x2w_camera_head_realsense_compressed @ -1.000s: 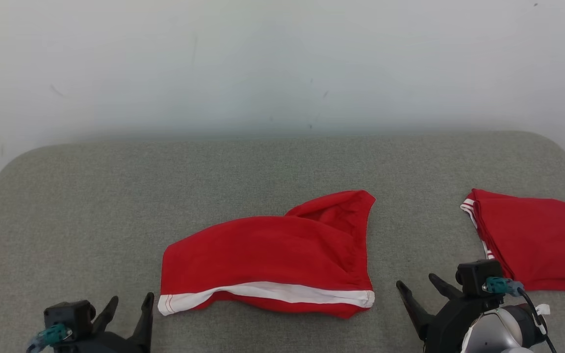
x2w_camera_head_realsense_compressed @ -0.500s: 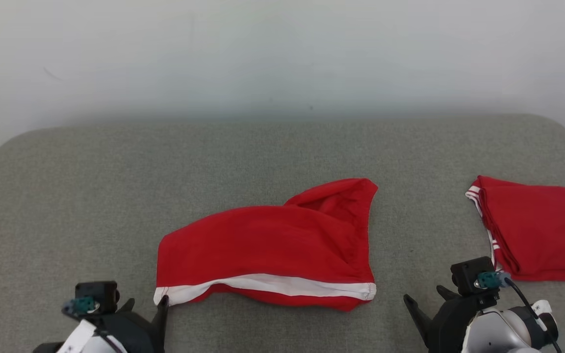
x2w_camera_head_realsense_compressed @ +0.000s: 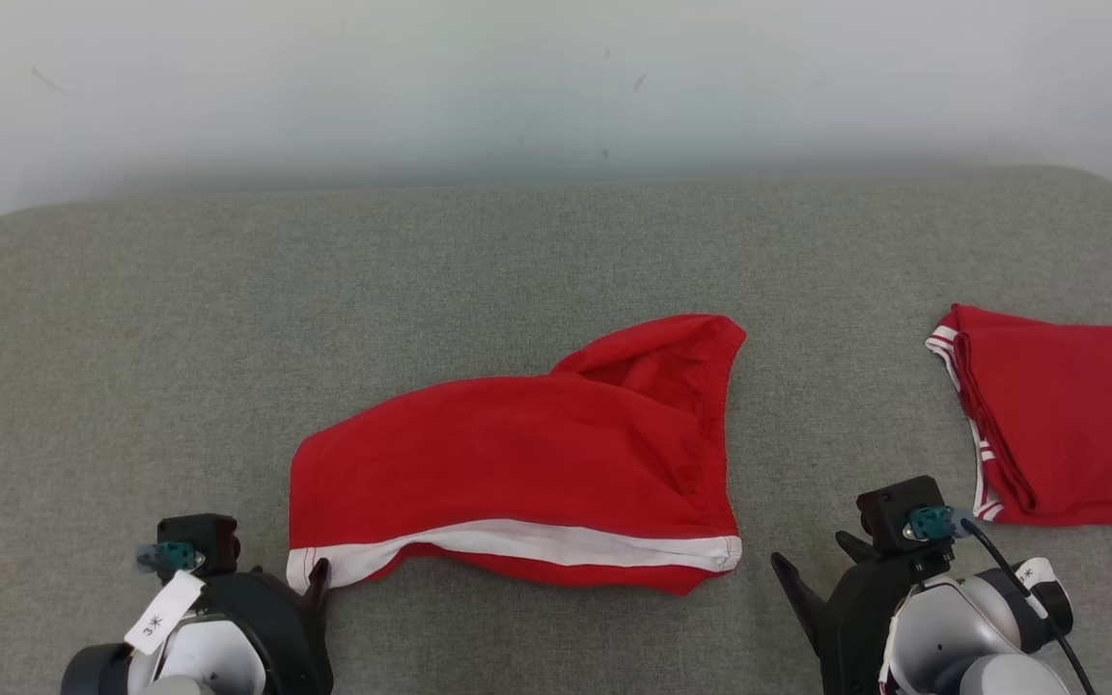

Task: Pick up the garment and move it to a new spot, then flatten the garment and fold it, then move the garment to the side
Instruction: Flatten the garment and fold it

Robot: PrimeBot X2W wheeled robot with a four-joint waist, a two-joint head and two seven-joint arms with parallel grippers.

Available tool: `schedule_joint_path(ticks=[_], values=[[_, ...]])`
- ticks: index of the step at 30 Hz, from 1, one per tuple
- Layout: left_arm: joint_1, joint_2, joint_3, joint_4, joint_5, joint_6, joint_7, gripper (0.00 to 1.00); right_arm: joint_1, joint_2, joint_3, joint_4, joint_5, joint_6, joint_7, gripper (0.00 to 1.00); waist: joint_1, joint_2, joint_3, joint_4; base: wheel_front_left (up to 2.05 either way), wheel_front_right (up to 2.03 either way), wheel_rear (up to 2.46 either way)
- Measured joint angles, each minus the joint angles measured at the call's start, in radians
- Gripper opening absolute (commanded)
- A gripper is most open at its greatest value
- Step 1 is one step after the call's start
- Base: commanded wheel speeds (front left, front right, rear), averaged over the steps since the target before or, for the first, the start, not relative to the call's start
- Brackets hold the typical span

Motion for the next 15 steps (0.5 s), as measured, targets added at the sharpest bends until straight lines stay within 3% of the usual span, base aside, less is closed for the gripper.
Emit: schedule_joint_path(ticks=[2, 4, 6, 7, 8, 10, 13, 15], values=[[-0.005, 0.0, -0.003, 0.011, -0.001, 0.0, 0.0, 1.0, -0.004, 0.0, 0.003, 0.001, -0.001, 0.0, -0.003, 1.0, 0.0, 0.0, 0.006, 0.0, 0.0, 0.0, 0.0], [-0.007, -0.002, -0.006, 0.023, -0.003, 0.0, 0.0, 0.9, -0.004, 0.0, 0.004, 0.001, -0.003, 0.0, -0.004, 1.0, 0.0, 0.0, 0.011, 0.001, 0.0, 0.0, 0.0], [-0.009, -0.004, -0.007, 0.032, -0.003, 0.001, 0.001, 0.7, -0.006, 0.0, 0.004, 0.0, -0.01, 0.0, -0.005, 1.0, 0.0, 0.0, 0.015, 0.003, 0.0, 0.0, 0.0], [-0.011, -0.004, -0.009, 0.035, -0.004, 0.001, 0.005, 0.5, -0.008, 0.0, 0.004, -0.001, -0.01, 0.0, -0.005, 1.0, 0.0, 0.0, 0.017, 0.004, 0.0, 0.0, 0.0], [-0.012, -0.004, -0.011, 0.036, -0.004, 0.001, 0.005, 0.46, -0.01, 0.0, 0.006, -0.004, -0.012, 0.0, -0.005, 1.0, 0.0, 0.0001, 0.018, 0.006, 0.0, 0.0, 0.0], [-0.015, -0.004, -0.016, 0.04, -0.004, -0.001, 0.005, 0.28, -0.011, 0.0, 0.014, -0.008, -0.013, 0.0, -0.007, 1.0, 0.0, 0.0, 0.022, 0.008, 0.0, 0.0, 0.0], [-0.016, -0.006, -0.018, 0.044, -0.012, -0.009, 0.004, 0.21, -0.012, 0.0, 0.024, -0.008, -0.009, 0.0, -0.007, 1.0, 0.0, 0.0, 0.028, 0.009, 0.0, 0.0, 0.0], [-0.017, -0.009, -0.018, 0.047, -0.022, -0.012, 0.0, 0.36, -0.015, 0.0, 0.029, -0.007, -0.006, 0.0, -0.007, 1.0, 0.0, 0.0, 0.032, 0.01, 0.0, 0.0, 0.0]])
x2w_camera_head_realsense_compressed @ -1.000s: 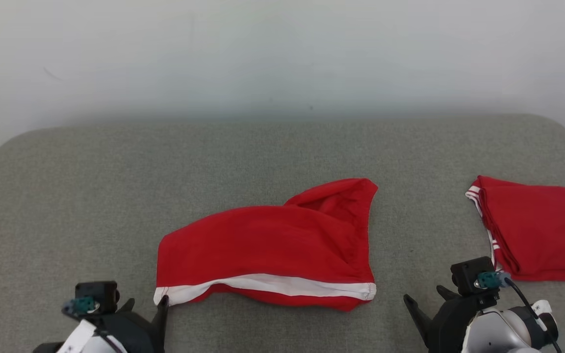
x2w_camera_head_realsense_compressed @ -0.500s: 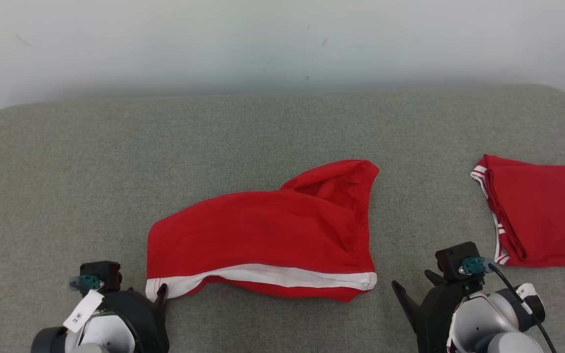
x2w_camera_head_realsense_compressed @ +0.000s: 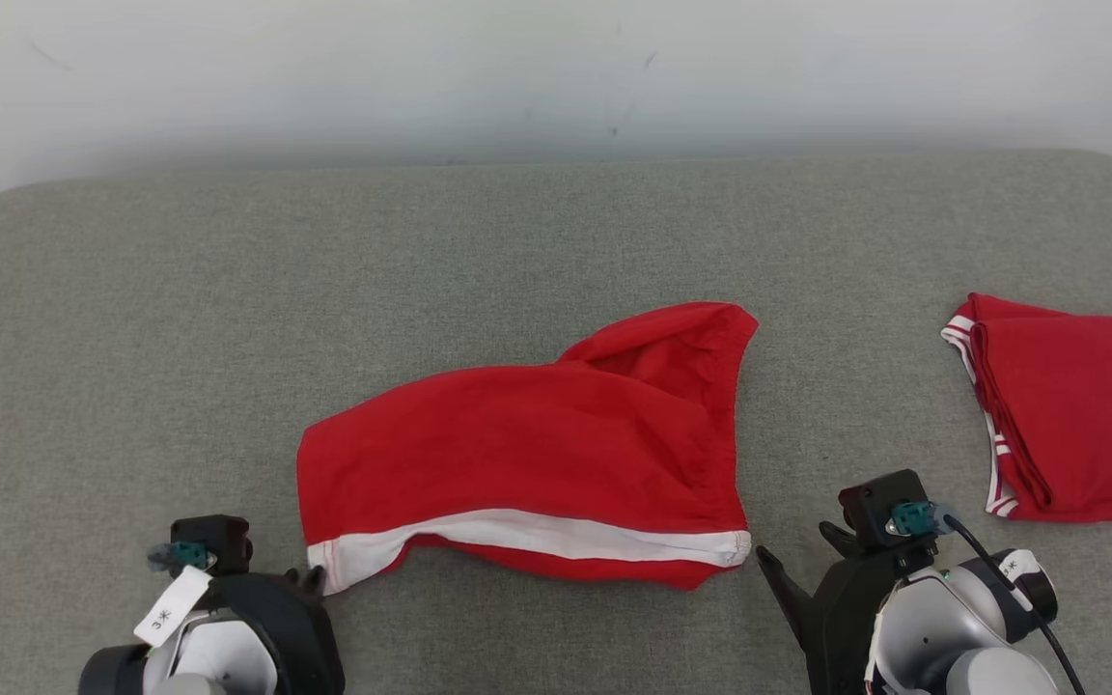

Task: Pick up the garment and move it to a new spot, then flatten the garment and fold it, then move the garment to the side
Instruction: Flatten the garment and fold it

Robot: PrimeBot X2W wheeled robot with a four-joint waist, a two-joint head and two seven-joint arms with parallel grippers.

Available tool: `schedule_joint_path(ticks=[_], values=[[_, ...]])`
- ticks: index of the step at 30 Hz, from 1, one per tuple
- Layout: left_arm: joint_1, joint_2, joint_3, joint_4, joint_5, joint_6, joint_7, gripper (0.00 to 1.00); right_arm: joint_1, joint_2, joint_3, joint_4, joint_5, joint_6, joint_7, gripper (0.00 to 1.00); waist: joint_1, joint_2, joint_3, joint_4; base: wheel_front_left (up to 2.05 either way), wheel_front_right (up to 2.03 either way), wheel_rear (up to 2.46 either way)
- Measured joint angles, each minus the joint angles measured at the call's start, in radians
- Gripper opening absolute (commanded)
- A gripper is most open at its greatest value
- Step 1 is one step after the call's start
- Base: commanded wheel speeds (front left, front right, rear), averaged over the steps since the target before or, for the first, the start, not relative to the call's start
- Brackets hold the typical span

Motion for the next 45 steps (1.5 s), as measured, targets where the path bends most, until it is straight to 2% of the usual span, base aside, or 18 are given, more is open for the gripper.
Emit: schedule_joint_path(ticks=[1, 2, 3, 4, 5, 7, 8, 9, 10, 11, 12, 13, 14, 15, 42, 43, 45], values=[[-0.002, -0.003, 0.0, 0.001, -0.007, -0.005, 0.0, 0.45, -0.002, 0.0, 0.002, 0.0, 0.0, 0.0, 0.0, 1.0, 0.0, 0.0, 0.001, 0.0, 0.0, 0.0, 0.0], [-0.005, -0.007, 0.0, 0.0, -0.012, -0.005, 0.0, 0.48, -0.005, 0.0, 0.003, 0.0, 0.0, 0.0, 0.0, 1.0, 0.0, 0.0, 0.002, 0.001, 0.0, 0.0, 0.0], [-0.006, -0.01, -0.002, 0.0, -0.013, -0.007, 0.0, 0.58, -0.006, 0.0, 0.004, 0.0, 0.002, 0.0, 0.0, 1.0, 0.0, 0.0, 0.003, 0.001, 0.0, 0.0, 0.0], [-0.007, -0.012, -0.002, 0.0, -0.018, -0.014, 0.0, 0.62, -0.006, 0.0, 0.006, 0.001, 0.002, 0.0, 0.0, 1.0, 0.0, 0.0, 0.003, 0.002, 0.0, 0.0, 0.0], [-0.008, -0.014, -0.002, 0.0, -0.024, -0.015, 0.002, 0.65, -0.006, 0.0, 0.007, 0.003, 0.005, 0.0, -0.001, 1.0, 0.0, 0.0, 0.004, 0.002, 0.0, 0.0, 0.0], [-0.008, -0.015, -0.004, 0.002, -0.029, -0.022, 0.007, 0.56, -0.008, 0.0, 0.015, 0.006, 0.008, 0.0, -0.001, 1.0, -0.0001, 0.0, 0.005, 0.002, 0.0, 0.0, 0.0], [-0.008, -0.016, -0.003, 0.003, -0.033, -0.023, 0.009, 0.58, -0.01, 0.0, 0.018, 0.007, 0.009, 0.0, -0.001, 1.0, -0.0001, 0.0, 0.006, 0.002, 0.0, 0.0, 0.0], [-0.008, -0.016, -0.003, 0.003, -0.036, -0.023, 0.009, 0.64, -0.011, 0.0, 0.021, 0.009, 0.011, 0.0, -0.001, 1.0, -0.0002, 0.0, 0.006, 0.002, 0.0, 0.0, 0.0], [-0.009, -0.016, -0.004, 0.004, -0.036, -0.023, 0.009, 0.62, -0.014, 0.0, 0.024, 0.011, 0.012, 0.0, -0.001, 1.0, -0.0001, 0.0, 0.007, 0.002, 0.0, 0.0, 0.0], [-0.009, -0.017, -0.006, 0.004, -0.037, -0.023, 0.009, 0.49, -0.015, 0.0, 0.027, 0.012, 0.012, 0.0, -0.002, 1.0, -0.0001, 0.0, 0.007, 0.003, 0.0, 0.0, 0.0], [-0.012, -0.016, -0.009, 0.007, -0.037, -0.025, 0.009, 0.32, -0.019, 0.0, 0.036, 0.016, 0.015, 0.0, -0.002, 1.0, -0.0001, 0.0, 0.009, 0.003, 0.0, 0.0, 0.0], [-0.013, -0.016, -0.011, 0.009, -0.037, -0.028, 0.01, 0.25, -0.022, 0.0, 0.041, 0.017, 0.016, 0.0, -0.002, 1.0, -0.0001, 0.0, 0.01, 0.003, 0.0, 0.0, 0.0], [-0.014, -0.016, -0.013, 0.01, -0.038, -0.03, 0.011, 0.02, -0.025, 0.0, 0.046, 0.019, 0.016, 0.0, -0.002, 1.0, -0.0001, 0.0, 0.011, 0.003, 0.0, 0.0, 0.0], [-0.015, -0.017, -0.015, 0.012, -0.039, -0.031, 0.011, 0.0, -0.027, 0.0, 0.049, 0.02, 0.016, 0.0, -0.002, 1.0, -0.0001, 0.0, 0.011, 0.003, 0.0, 0.0, 0.0], [-0.024, -0.016, -0.037, 0.016, -0.05, -0.027, 0.0, 0.0, -0.064, 0.0, 0.066, 0.128, 0.062, 0.0, -0.02, 1.0, -0.0001, 0.0, 0.025, 0.028, 0.0, 0.0, 0.0], [-0.025, -0.015, -0.039, 0.016, -0.051, -0.027, -0.001, 0.0, -0.067, 0.0, 0.069, 0.134, 0.065, 0.0, -0.019, 0.91, -0.0001, 0.0, 0.026, 0.03, 0.0, 0.0, 0.0], [-0.026, -0.015, -0.041, 0.016, -0.052, -0.026, -0.005, 0.0, -0.07, 0.001, 0.077, 0.143, 0.074, 0.0, -0.019, 0.46, -0.0001, 0.0, 0.026, 0.034, 0.0, 0.0, 0.0]])
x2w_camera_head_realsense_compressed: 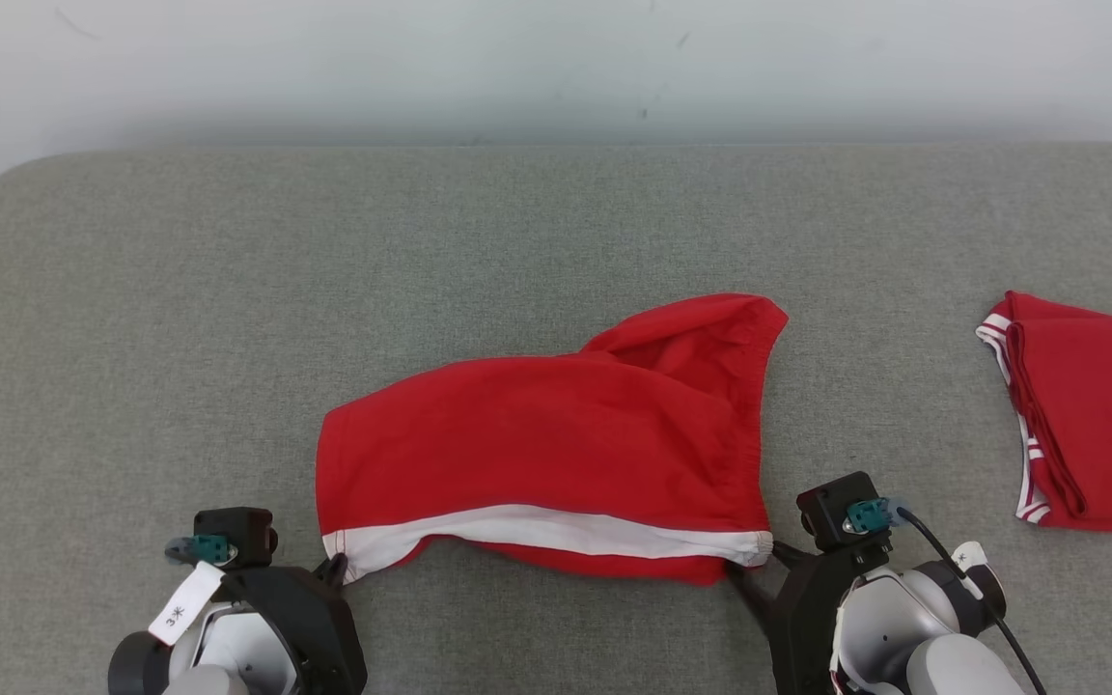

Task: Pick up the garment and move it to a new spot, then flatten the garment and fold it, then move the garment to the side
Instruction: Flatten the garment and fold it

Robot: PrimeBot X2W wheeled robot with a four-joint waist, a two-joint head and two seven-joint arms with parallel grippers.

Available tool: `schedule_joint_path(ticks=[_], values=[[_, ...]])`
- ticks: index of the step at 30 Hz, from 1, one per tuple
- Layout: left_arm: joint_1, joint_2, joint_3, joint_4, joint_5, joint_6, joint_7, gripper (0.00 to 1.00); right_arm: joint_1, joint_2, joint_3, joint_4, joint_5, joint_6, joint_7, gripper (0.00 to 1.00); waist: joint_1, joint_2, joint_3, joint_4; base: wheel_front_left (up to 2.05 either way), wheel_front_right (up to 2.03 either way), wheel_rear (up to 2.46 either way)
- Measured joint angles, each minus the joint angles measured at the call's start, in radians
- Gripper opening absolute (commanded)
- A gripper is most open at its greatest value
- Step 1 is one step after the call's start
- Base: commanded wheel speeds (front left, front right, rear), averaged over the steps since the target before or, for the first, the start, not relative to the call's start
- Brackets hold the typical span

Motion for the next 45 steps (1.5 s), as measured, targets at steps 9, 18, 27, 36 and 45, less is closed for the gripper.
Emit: schedule_joint_path(ticks=[9, 18, 27, 36, 45], values=[[0.0, 0.005, -0.002, -0.007, -0.004, 0.007, -0.027, 0.0, -0.008, 0.0, -0.009, -0.013, -0.007, 0.0, -0.035, 0.0, 0.0, 0.0, -0.002, 0.008, 0.0, 0.0, 0.0], [-0.016, -0.004, 0.016, -0.079, -0.019, -0.007, -0.143, 0.0, -0.026, -0.001, -0.043, -0.09, -0.012, 0.0, -0.082, 0.0, 0.0, 0.0, -0.014, 0.002, 0.0, 0.0, 0.0], [-0.093, -0.016, 0.069, -0.19, -0.044, -0.009, -0.257, 0.0, -0.124, -0.001, -0.059, -0.151, -0.058, 0.0, -0.103, 0.0, 0.0001, 0.0, -0.025, -0.022, 0.0, 0.0, 0.0], [-0.237, -0.041, 0.109, -0.23, -0.079, 0.004, -0.287, 0.0, -0.28, -0.001, -0.063, -0.157, -0.161, 0.0, -0.088, 0.0, 0.0001, 0.0, -0.047, -0.043, 0.0, 0.0, 0.0], [-0.399, -0.032, 0.12, -0.178, -0.063, 0.013, -0.311, 0.0, -0.427, -0.097, 0.017, -0.048, -0.123, 0.001, -0.115, 0.0, 0.0, 0.0, -0.075, -0.08, 0.0, 0.0, 0.0]])
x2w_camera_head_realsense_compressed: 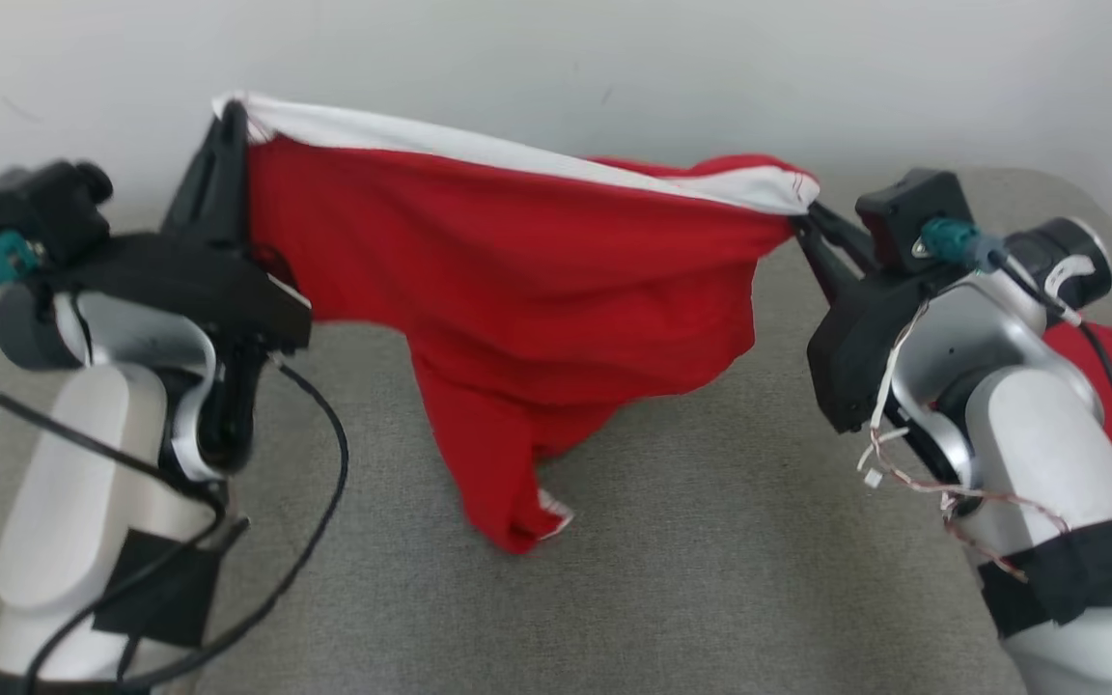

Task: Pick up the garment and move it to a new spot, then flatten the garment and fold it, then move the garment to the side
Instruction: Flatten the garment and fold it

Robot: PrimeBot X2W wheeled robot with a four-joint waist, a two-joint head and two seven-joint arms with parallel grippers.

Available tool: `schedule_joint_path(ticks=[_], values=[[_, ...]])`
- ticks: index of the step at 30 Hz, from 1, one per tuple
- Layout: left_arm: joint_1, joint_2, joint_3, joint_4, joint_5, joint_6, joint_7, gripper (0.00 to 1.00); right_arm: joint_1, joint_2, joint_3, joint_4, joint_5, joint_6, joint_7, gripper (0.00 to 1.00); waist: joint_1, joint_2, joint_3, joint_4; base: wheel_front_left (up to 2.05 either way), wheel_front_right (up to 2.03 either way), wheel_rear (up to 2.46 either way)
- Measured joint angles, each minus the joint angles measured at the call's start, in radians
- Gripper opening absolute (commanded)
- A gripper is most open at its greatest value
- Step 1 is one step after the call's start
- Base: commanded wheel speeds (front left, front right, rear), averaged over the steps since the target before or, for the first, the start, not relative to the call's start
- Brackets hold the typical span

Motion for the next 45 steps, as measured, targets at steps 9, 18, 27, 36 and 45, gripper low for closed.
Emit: schedule_joint_path(ticks=[9, 18, 27, 36, 45], values=[[-0.167, 0.004, -0.021, 0.074, 0.031, -0.01, -0.011, 0.0, -0.152, -0.052, 0.036, 0.119, 0.063, 0.0, -0.075, 0.0, 0.0, -0.0001, 0.011, -0.024, 0.0, 0.0, 0.0], [-0.369, -0.035, -0.034, 0.169, 0.049, 0.014, -0.075, 0.0, -0.337, -0.09, 0.062, 0.241, 0.173, 0.0, -0.105, 0.0, 0.0, 0.0, 0.101, -0.015, 0.0, 0.0, 0.0], [-0.562, -0.014, -0.061, 0.227, 0.124, 0.025, -0.153, 0.0, -0.549, -0.086, 0.116, 0.365, 0.202, 0.0, -0.223, 0.0, 0.0002, 0.0, 0.236, -0.013, 0.0, 0.0, 0.0], [-0.726, 0.017, -0.094, 0.321, 0.186, 0.011, -0.208, 0.0, -0.791, -0.002, 0.038, 0.568, 0.082, 0.0, -0.431, 0.0, 0.0004, 0.0002, 0.391, -0.029, 0.0, 0.0, 0.0], [-0.845, 0.065, -0.097, 0.311, 0.294, 0.091, -0.284, 0.0, -0.967, 0.06, -0.112, 0.71, -0.077, 0.0, -0.636, 0.0, 0.0001, 0.0, 0.498, -0.044, 0.0, 0.0, 0.0]])
